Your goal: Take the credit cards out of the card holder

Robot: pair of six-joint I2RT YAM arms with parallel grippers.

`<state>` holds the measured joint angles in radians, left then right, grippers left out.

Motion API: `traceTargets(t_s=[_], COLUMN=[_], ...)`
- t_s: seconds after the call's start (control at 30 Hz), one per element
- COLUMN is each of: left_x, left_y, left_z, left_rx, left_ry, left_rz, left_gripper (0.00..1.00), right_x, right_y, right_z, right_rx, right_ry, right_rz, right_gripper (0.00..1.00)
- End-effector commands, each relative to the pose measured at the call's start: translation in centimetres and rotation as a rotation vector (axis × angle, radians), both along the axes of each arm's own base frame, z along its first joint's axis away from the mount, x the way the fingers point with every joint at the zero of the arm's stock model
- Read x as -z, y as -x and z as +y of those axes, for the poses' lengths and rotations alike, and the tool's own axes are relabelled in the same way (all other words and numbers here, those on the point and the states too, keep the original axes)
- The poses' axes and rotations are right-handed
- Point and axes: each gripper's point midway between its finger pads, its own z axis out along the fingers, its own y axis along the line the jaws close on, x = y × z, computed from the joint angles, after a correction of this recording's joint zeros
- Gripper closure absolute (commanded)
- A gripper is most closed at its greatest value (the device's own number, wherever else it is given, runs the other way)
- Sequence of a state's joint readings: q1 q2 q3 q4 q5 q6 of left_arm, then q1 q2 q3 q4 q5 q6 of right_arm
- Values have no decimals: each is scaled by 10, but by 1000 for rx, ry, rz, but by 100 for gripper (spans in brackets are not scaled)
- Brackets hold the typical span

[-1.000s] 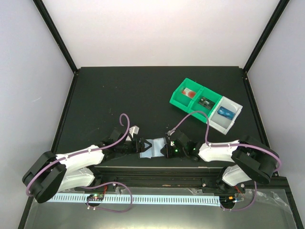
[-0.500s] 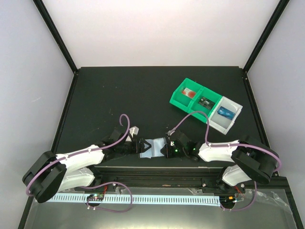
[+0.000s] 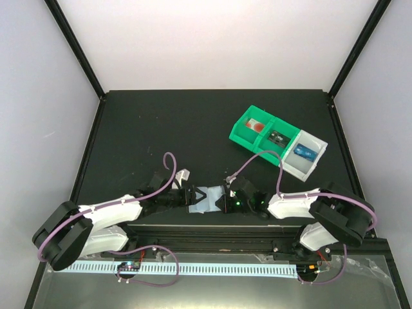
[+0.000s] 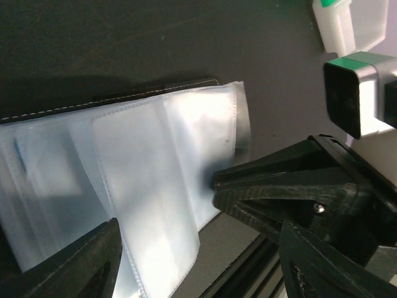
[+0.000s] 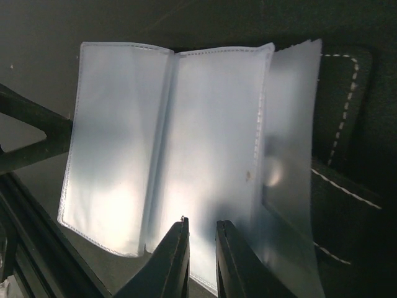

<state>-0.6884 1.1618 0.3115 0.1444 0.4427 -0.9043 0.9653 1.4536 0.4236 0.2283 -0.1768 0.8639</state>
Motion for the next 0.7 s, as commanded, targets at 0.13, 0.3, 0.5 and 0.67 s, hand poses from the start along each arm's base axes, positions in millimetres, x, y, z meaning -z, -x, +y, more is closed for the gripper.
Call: traceTargets(t_s=[0.13,0.3,0.5,0.67], left_x=[-16,-21,-26,-33], left_y=[-4,-4,-4,-3], left_z=[-9,-12,-17,-23], left_rx=[12,18,27,41], left_ry=[78,96,130,157], left_rz=[-16,-23,-18,-22], left_gripper=[30,36,36,37], right_x=[11,10,13,11], right_y=[8,7,7,5], right_z=[2,0,1,2], right_rx=[-16,-5,-9,-8], right_ry=[-9,-6,-8,-6], right_rz=[38,29,36,25], right_gripper=[84,84,85,85])
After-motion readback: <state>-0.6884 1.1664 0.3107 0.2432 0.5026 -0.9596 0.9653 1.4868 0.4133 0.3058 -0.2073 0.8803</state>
